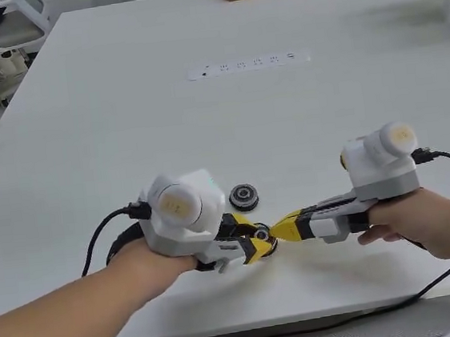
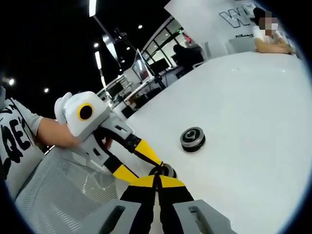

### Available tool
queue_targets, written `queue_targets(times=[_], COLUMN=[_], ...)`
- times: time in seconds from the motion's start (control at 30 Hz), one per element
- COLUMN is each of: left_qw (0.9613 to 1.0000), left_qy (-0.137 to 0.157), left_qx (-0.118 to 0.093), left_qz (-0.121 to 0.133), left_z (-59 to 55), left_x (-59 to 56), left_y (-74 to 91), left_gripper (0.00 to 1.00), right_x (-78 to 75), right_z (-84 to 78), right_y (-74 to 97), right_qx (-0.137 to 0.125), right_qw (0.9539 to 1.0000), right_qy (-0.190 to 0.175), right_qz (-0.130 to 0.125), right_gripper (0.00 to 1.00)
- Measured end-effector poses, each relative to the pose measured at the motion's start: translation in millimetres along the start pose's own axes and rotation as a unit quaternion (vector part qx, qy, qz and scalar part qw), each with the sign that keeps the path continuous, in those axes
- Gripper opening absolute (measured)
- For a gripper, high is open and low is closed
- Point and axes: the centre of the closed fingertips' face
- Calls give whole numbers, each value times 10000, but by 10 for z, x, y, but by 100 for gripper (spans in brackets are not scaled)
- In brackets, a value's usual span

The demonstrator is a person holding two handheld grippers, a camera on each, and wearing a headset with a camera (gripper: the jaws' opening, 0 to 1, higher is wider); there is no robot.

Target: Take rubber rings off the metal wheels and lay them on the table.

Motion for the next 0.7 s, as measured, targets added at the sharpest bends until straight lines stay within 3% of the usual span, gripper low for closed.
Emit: queue_targets(times=[0.17,0.7], left_qw=[10000,9997], left_qy=[-62,-88], left_qx=[27,-165], left_qz=[-45,-163], left_z=[27,165], left_x=[-38,-139], left_y=[50,284], left_gripper=[18,34], right_x=[16,103], right_z=[3,62], right_y=[4,61], right_qx=[5,-75], right_qw=[10000,9999], right_qy=[-8,14], right_qz=[23,124], right_gripper=[0,0])
Point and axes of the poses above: the centre of the closed fingertips' face, and the gripper's own axes: y roughly backward along the fingers, x roughly to its left, z roughly out of its top, and after that the axes turned 2 degrees about -z, right-handed
